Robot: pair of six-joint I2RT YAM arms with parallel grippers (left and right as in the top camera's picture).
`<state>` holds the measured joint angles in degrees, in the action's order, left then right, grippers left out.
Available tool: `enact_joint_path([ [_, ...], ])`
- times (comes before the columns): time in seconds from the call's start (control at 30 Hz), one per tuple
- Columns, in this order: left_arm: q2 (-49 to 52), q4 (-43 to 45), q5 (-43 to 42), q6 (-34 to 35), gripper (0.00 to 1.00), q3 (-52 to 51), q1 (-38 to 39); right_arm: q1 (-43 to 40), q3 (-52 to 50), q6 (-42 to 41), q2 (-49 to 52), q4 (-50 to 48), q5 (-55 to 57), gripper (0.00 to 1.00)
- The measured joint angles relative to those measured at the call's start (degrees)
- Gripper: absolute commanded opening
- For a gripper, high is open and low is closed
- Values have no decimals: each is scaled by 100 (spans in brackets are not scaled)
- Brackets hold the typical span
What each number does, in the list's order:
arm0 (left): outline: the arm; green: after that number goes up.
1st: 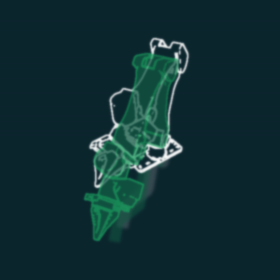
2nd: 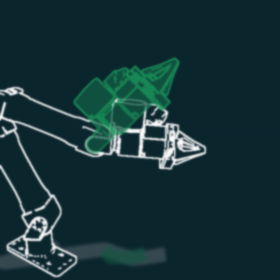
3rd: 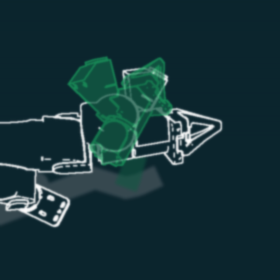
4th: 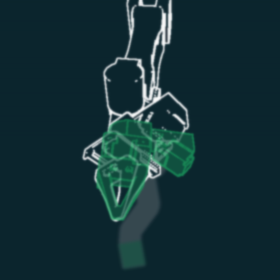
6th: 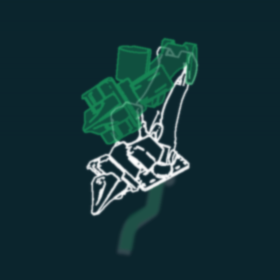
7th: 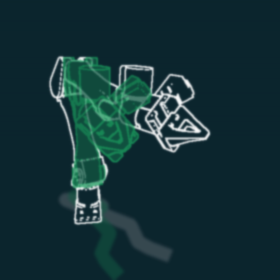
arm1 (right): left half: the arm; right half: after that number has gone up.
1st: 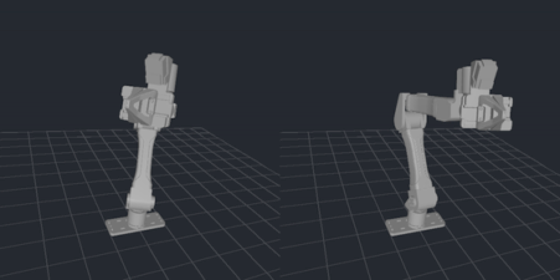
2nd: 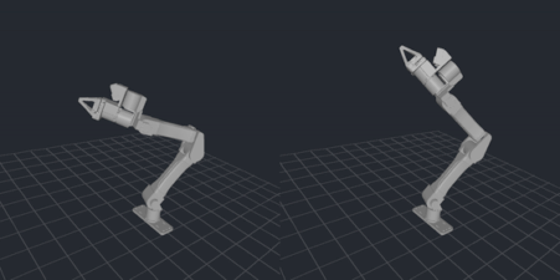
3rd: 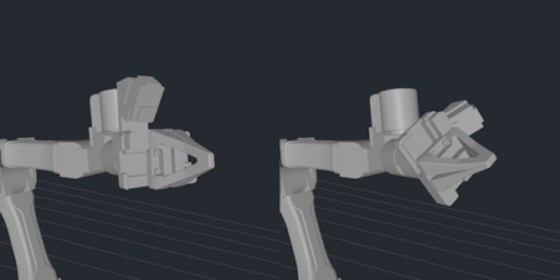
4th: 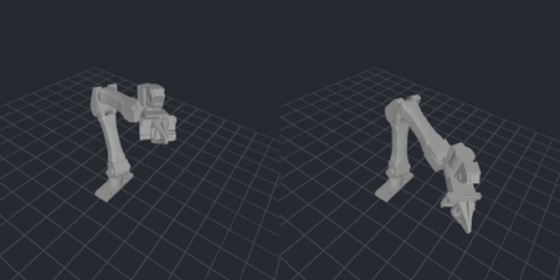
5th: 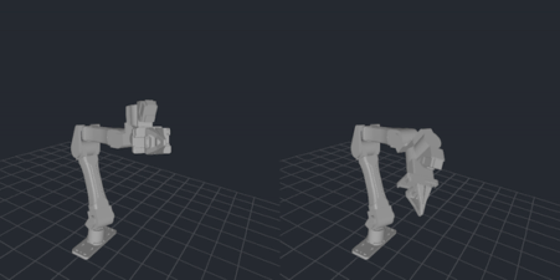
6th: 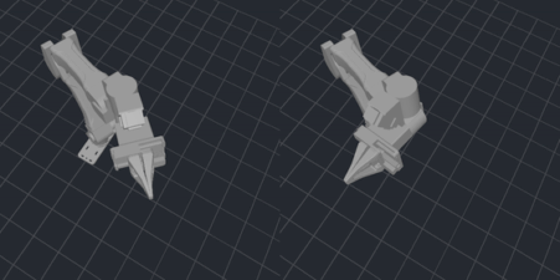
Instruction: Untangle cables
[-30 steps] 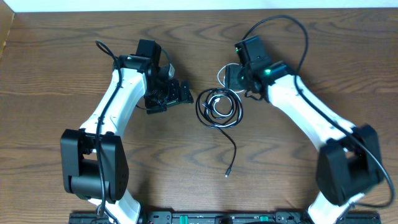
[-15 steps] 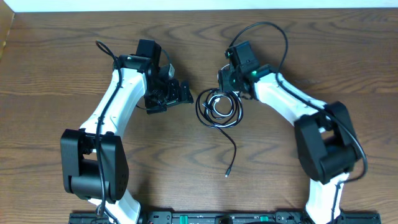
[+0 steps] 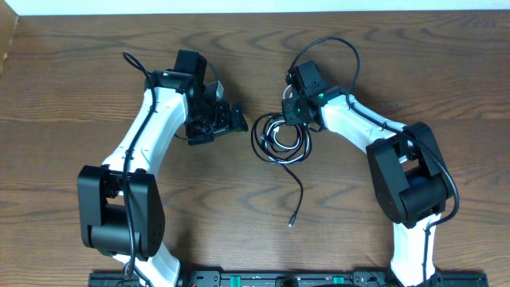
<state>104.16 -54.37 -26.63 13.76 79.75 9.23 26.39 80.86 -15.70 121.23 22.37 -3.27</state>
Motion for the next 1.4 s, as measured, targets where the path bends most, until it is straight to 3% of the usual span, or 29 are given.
enact_joint_path([
  [0.27,0,0,0,0,98,0,0,-7,0,-15,-411,59,4,1],
  [0.6,0,-2,0,0,98,0,0,-28,76,-146,-3101,-59,46,1],
  [0.77,0,2,0,0,97,0,0,-28,188,-173,-3703,332,402,2],
  [0.83,0,15,0,0,98,0,0,-28,181,-203,-3668,592,542,17],
  [0.9,0,57,0,2,98,0,0,-28,118,-221,-3480,704,638,42],
  [0.93,0,72,0,0,98,0,0,-28,79,-234,-3346,719,662,45],
  [1.2,0,76,0,2,98,0,0,-28,-105,-98,-1639,743,743,47],
  [1.4,0,92,0,0,98,0,0,-28,-142,9,-916,671,614,44],
])
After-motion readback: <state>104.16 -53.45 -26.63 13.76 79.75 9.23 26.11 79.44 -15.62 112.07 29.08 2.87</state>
